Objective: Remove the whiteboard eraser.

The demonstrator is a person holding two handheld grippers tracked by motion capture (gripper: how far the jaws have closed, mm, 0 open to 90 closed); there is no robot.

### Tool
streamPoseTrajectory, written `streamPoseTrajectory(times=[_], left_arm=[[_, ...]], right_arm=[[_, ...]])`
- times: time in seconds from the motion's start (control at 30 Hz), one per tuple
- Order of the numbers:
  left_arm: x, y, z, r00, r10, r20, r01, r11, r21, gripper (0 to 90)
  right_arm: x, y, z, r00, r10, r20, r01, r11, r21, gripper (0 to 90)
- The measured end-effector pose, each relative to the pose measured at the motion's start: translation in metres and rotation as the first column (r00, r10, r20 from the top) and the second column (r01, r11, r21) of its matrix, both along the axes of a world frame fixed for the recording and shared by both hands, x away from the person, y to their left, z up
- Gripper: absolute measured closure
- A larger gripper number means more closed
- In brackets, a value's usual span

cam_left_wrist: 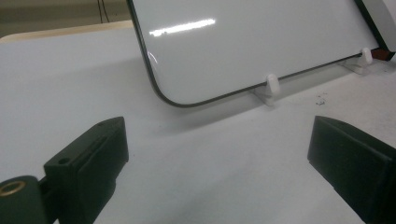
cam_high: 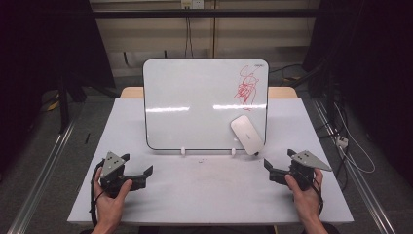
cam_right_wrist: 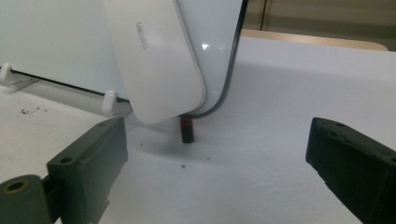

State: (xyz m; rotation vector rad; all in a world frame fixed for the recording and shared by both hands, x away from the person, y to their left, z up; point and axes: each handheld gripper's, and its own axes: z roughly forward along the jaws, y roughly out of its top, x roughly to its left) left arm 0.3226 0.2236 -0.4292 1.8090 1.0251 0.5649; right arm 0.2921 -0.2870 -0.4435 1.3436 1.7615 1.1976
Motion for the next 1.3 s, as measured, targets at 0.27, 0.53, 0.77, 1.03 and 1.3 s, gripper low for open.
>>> streamPoseTrajectory(times=[0.27, 0.53, 0.77, 1.03, 1.3], left_arm=[[0.002, 0.001, -0.002, 0.9999, 0.004, -0.016, -0.004, 0.9999, 0.012, 5.1], [0.001, 0.004, -0.001, 1.0, -0.009, 0.002, 0.009, 0.9999, 0.011, 5.0], [0.001, 0.007, -0.001, 1.0, -0.005, 0.001, 0.005, 0.9999, 0.012, 5.0], [-0.001, 0.004, -0.001, 1.0, -0.004, -0.008, 0.004, 0.9999, 0.016, 5.0], [-0.001, 0.003, -0.001, 0.9998, -0.011, -0.018, 0.011, 0.9995, 0.029, 5.0]], right_arm=[[0.001, 0.0, -0.001, 0.9999, 0.015, -0.001, -0.015, 1.0, -0.006, 4.8], [0.005, 0.007, 0.0, 0.9998, 0.02, -0.007, -0.02, 1.0, -0.005, 7.6], [0.012, 0.016, 0.007, 0.9969, 0.078, -0.008, -0.078, 0.996, -0.053, 4.6], [0.022, 0.028, 0.014, 0.9932, 0.116, -0.011, -0.117, 0.986, -0.116, 5.0], [0.029, 0.036, 0.023, 0.9897, 0.143, 0.003, -0.14, 0.976, -0.168, 6.7]])
